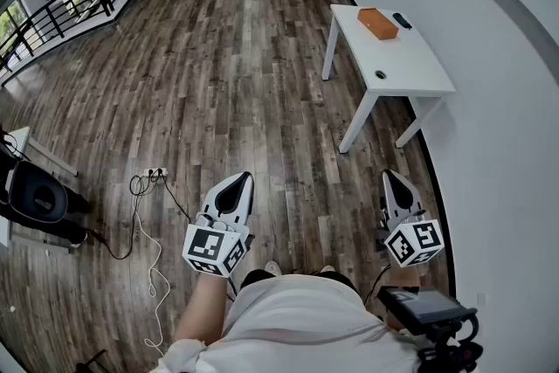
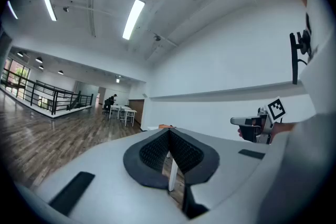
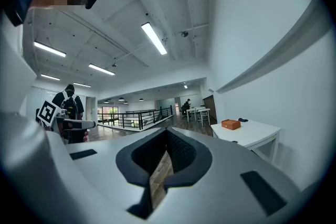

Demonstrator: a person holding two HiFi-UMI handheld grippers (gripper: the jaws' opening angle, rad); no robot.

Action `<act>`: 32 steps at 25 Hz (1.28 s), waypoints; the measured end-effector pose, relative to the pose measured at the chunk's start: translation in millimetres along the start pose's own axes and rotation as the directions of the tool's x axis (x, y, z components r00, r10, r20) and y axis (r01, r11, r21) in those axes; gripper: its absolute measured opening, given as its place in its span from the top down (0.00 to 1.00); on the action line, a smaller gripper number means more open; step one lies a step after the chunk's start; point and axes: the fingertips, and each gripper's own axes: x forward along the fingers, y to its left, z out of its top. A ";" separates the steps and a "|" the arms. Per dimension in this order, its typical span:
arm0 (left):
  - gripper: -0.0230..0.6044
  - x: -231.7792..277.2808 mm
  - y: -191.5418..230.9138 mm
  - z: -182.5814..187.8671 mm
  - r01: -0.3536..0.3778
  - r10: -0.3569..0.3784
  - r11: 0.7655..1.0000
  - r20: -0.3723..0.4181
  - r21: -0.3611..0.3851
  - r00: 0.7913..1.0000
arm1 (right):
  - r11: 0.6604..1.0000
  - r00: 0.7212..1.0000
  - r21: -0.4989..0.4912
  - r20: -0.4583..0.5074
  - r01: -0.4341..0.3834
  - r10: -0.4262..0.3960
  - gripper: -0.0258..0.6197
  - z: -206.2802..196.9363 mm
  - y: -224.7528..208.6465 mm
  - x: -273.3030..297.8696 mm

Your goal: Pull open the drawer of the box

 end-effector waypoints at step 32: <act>0.95 291.2 100.3 19.1 -0.057 0.057 0.998 -0.011 0.019 0.998 | 0.994 0.993 0.002 -0.034 -0.113 0.113 0.96 9.9 -168.0 286.8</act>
